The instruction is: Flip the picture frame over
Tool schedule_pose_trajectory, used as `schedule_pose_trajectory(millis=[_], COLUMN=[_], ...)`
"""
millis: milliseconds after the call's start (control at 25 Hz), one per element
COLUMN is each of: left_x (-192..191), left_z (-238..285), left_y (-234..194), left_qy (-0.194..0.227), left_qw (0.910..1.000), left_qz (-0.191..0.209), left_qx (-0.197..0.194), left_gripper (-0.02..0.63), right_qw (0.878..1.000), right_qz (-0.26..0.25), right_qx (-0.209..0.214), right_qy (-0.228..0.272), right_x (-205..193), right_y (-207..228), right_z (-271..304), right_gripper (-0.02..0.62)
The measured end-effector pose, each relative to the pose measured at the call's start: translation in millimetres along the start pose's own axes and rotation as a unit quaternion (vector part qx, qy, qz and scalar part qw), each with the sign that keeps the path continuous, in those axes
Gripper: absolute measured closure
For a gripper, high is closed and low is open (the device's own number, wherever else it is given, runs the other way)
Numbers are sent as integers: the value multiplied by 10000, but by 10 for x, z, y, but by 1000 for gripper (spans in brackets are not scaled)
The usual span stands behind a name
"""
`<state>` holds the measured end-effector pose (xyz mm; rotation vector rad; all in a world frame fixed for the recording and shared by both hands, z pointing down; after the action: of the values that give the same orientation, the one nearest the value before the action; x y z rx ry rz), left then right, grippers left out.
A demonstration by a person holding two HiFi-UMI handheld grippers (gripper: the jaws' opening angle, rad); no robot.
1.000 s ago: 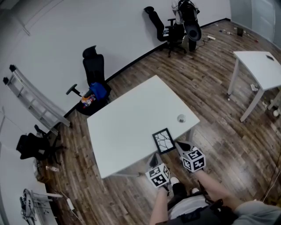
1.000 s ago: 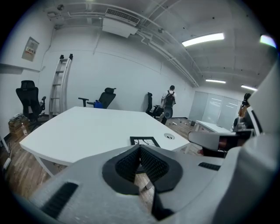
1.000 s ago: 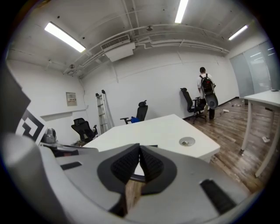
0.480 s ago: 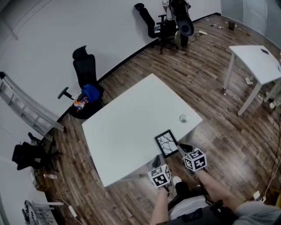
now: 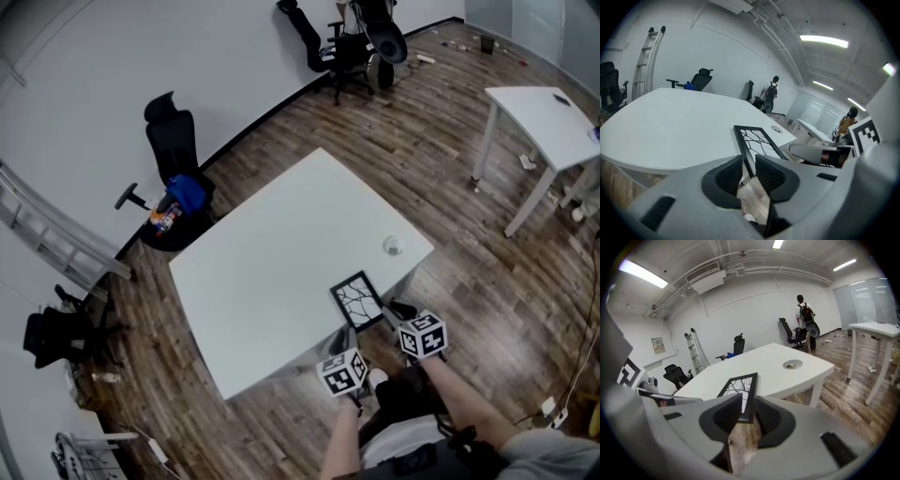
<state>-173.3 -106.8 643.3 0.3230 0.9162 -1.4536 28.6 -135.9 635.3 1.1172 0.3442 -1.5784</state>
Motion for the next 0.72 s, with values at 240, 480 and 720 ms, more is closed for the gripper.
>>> schedule_pose_trajectory(millis=[240,480,720], left_x=[-48,-60,-17], left_z=[61,131,228], left_y=[3,14,11], left_qy=[-154,-110,-159], left_qw=[9991,9961,9932], left_qz=[-375,-850,-1137], left_qx=[84,209,178], left_gripper=[509,509,509], right_qw=[9991,9962,9905], right_qz=[115,194,452], right_qx=[318,682,1090], right_qy=[-249,-504,-708], right_x=[-5,0,5], right_y=[80,154,193], right_z=[106,226,376], right_gripper=[491,491,477])
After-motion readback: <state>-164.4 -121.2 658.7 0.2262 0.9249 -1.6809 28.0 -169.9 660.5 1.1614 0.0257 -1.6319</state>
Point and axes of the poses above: the fingertips, and each gripper's own axes: z forward along the fingers, y to its right, x out of its top, the point moved 9 cm from there along -z, backward along the fingers, and after that the axes turned 1 degree about -z, right-handed, at the moved point
